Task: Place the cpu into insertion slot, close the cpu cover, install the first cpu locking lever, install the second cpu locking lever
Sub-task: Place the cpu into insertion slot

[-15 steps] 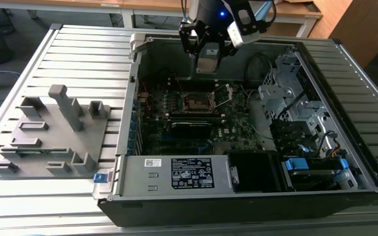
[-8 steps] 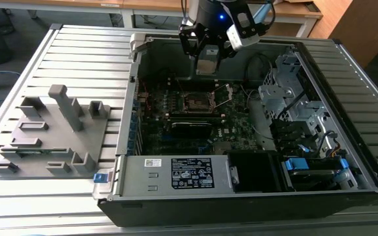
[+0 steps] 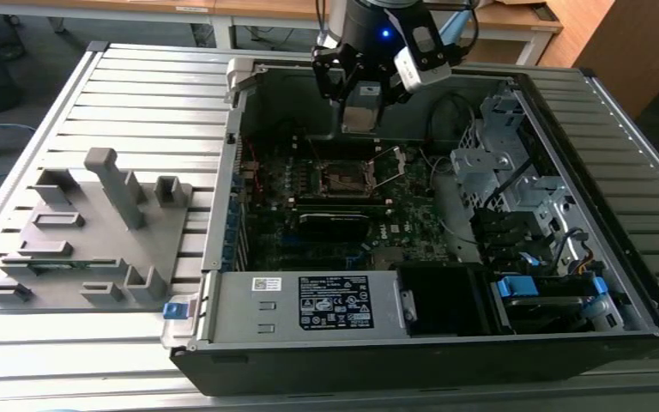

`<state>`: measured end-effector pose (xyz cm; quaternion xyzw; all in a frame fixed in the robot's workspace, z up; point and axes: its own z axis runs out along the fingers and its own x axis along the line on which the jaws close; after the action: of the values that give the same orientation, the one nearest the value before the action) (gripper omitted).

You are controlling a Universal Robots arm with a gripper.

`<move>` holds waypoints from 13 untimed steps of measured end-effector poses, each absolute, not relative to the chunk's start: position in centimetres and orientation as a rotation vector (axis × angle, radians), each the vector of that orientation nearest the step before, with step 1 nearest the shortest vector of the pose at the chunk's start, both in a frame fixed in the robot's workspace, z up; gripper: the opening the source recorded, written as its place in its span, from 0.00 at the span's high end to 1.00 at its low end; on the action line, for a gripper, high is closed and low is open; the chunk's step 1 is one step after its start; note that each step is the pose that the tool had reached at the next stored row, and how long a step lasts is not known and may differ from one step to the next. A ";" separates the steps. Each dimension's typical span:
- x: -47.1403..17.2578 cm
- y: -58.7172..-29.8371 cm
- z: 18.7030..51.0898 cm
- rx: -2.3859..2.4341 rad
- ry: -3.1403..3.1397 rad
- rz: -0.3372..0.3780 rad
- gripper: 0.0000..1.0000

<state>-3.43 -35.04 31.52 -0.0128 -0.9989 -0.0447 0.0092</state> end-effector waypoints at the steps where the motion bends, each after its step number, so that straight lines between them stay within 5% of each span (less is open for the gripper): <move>1: -3.4 -35.0 31.5 -0.040 -3.120 -0.140 0.46; 13: -3.4 -35.0 30.4 -0.040 -3.120 -0.140 0.46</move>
<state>-3.43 -35.03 30.43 -0.0128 -0.9989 -0.0449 0.0091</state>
